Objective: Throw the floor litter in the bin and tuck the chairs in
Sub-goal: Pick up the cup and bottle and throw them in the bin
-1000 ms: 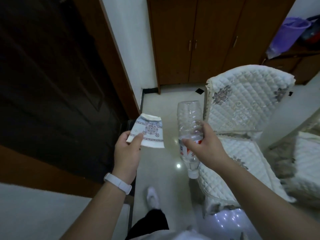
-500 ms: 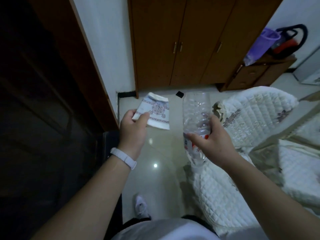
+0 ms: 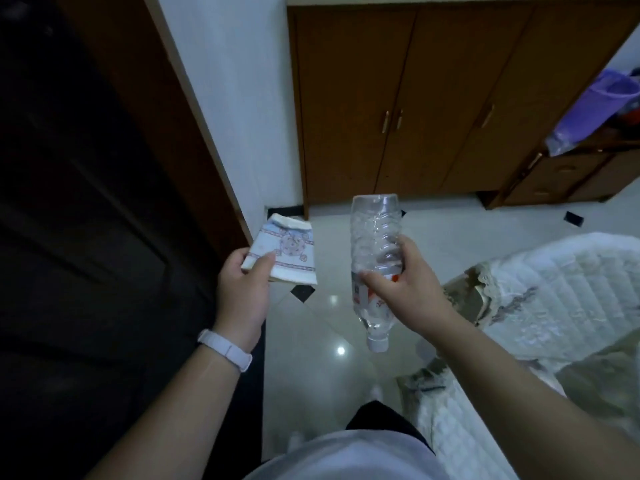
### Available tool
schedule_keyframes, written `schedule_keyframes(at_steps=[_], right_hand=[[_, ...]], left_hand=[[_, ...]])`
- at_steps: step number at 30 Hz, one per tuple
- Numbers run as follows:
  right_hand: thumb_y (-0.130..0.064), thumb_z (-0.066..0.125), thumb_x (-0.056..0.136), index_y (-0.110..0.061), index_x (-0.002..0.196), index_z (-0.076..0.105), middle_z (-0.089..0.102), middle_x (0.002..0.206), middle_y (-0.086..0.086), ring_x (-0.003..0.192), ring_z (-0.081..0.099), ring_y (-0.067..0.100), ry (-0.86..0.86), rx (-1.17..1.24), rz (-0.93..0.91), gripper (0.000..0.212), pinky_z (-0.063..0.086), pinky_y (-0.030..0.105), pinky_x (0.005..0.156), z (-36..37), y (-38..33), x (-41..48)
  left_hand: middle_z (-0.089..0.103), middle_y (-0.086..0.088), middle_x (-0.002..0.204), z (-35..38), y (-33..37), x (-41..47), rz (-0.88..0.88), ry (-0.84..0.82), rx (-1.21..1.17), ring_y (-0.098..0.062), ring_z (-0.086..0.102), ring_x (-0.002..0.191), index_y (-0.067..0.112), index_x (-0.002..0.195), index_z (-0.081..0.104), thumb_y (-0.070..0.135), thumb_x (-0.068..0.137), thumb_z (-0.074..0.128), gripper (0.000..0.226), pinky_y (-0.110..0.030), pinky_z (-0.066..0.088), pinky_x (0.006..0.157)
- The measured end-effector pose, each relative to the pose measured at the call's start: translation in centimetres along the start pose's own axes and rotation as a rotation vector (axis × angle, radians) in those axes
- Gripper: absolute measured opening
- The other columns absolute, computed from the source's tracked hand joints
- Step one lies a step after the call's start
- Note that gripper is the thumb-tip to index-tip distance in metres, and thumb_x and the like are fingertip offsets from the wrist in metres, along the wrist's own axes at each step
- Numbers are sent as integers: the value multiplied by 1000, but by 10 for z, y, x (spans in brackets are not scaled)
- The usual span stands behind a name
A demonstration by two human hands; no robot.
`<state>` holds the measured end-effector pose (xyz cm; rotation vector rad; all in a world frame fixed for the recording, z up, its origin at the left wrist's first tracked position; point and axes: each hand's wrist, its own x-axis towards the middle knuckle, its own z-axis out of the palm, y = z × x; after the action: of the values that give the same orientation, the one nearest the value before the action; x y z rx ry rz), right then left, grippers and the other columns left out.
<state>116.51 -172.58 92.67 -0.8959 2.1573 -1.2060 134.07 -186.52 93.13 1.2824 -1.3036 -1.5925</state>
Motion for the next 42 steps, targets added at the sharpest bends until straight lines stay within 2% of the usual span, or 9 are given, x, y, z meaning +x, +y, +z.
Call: schedule_keyframes(at_steps=[4, 7, 12, 18, 23, 27, 34, 39, 42], right_hand=[[-48, 74, 78, -34, 141, 34, 53, 110, -21, 93, 57, -1, -62, 4, -15, 76, 46, 22, 78, -36, 9, 51], [-45, 74, 78, -35, 133, 40, 52, 104, -27, 90, 55, -8, -24, 5, -22, 65, 41, 13, 71, -78, 12, 85], [-40, 75, 79, -42, 121, 41, 60, 107, -22, 95, 58, -5, 41, 75, 24, 54, 47, 22, 79, -128, 29, 129], [-37, 77, 79, -51, 104, 43, 60, 98, -22, 88, 60, -7, 103, 96, 94, 44, 47, 20, 77, -152, 45, 170], [-35, 77, 79, -41, 122, 43, 58, 100, -24, 85, 55, -20, 146, 75, 151, 55, 39, 4, 66, -154, 56, 211], [-35, 77, 80, -43, 120, 43, 59, 99, -24, 85, 55, -19, 222, 46, 217, 53, 43, 12, 70, -153, 57, 260], [-40, 77, 76, -41, 123, 43, 61, 107, -17, 93, 63, 3, 348, 9, 332, 58, 54, 36, 87, -141, 35, 366], [-36, 77, 79, -35, 126, 44, 59, 104, -23, 87, 55, -18, 447, -42, 336, 58, 41, 3, 68, -145, 16, 415], [-36, 77, 78, -43, 121, 40, 59, 102, -24, 87, 56, -18, 538, -62, 378, 57, 40, 5, 68, -161, 17, 425]], left_hand=[[71, 2, 100, 58, 17, 24, 26, 26, 12, 3, 69, 74, 11, 114, 63, 13, 95, 59, 19, -11, 49, 55], [72, 0, 103, 106, 30, 42, 21, -11, 35, -2, 70, 80, 12, 115, 63, 13, 95, 60, 20, -14, 52, 61], [72, 4, 100, 176, 40, 68, 45, -65, 58, -3, 71, 82, 18, 109, 62, 14, 95, 61, 15, -16, 53, 61], [73, 2, 102, 221, 47, 114, 47, -120, 112, -9, 72, 88, 16, 110, 64, 16, 95, 61, 16, -25, 56, 70], [72, 3, 102, 259, 43, 170, 33, -204, 123, 0, 70, 79, 14, 114, 62, 19, 96, 60, 19, -12, 49, 55], [71, 4, 101, 295, 40, 232, 4, -307, 128, 6, 67, 74, 17, 108, 62, 20, 97, 59, 12, -10, 47, 53], [71, 10, 94, 345, 68, 358, -43, -466, 118, 1, 69, 79, 24, 102, 62, 21, 96, 61, 6, -11, 48, 53], [73, 4, 99, 393, 82, 428, -81, -581, 124, -6, 71, 82, 15, 109, 64, 19, 95, 62, 15, -21, 54, 64], [74, 0, 100, 433, 84, 444, -119, -658, 116, -12, 72, 87, 13, 109, 64, 17, 94, 63, 16, -28, 56, 70]])
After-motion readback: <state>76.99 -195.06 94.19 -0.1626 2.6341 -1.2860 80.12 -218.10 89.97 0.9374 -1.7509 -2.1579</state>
